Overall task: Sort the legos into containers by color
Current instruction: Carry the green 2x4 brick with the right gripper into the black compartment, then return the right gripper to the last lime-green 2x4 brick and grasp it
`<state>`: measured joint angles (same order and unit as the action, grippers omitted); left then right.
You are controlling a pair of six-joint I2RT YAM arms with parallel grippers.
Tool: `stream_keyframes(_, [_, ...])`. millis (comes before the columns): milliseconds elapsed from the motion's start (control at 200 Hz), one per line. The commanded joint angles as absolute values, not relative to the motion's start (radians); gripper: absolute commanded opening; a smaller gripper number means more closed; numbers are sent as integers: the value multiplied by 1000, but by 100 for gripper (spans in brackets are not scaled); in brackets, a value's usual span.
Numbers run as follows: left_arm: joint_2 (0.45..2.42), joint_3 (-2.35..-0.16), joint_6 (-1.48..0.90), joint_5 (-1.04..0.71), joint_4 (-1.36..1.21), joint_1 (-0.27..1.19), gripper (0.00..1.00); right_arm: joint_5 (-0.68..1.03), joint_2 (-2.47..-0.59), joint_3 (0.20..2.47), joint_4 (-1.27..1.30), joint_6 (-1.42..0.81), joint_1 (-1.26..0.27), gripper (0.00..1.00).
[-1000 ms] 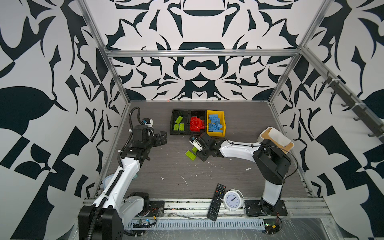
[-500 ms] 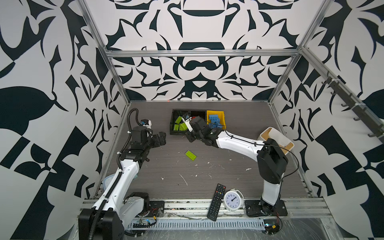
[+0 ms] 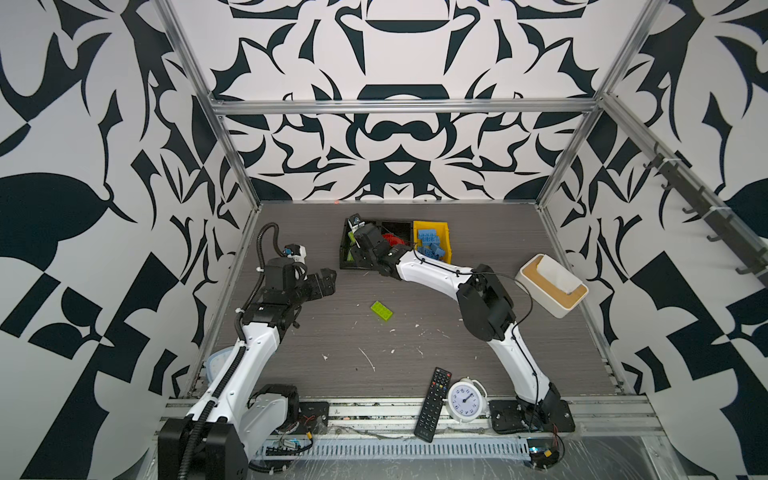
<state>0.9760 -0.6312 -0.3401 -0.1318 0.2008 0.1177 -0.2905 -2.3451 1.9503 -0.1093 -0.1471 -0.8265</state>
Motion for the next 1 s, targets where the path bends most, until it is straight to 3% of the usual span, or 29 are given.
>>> stream_keyframes(0, [947, -611, -341, -140, 196, 114, 100, -319, -2320, 2010, -105, -166, -817, 55])
stream_keyframes(50, [943, -610, -338, -139, 203, 114, 100, -319, -2325, 2018, -116, -164, -818, 67])
stream_keyframes(100, [941, -611, -338, -128, 211, 114, 99, -312, -2320, 2016, -121, -157, -818, 72])
stream_keyframes(300, [930, -614, -333, -106, 224, 113, 100, -101, -2166, 1875, -159, -107, -835, 68])
stream_keyframes(620, [901, -621, -329, -89, 242, 112, 100, 27, -1833, 1438, -316, -77, -880, 67])
stream_keyframes(995, [896, -640, -332, -107, 263, 112, 99, 42, -1869, 1351, -344, -88, -899, 69])
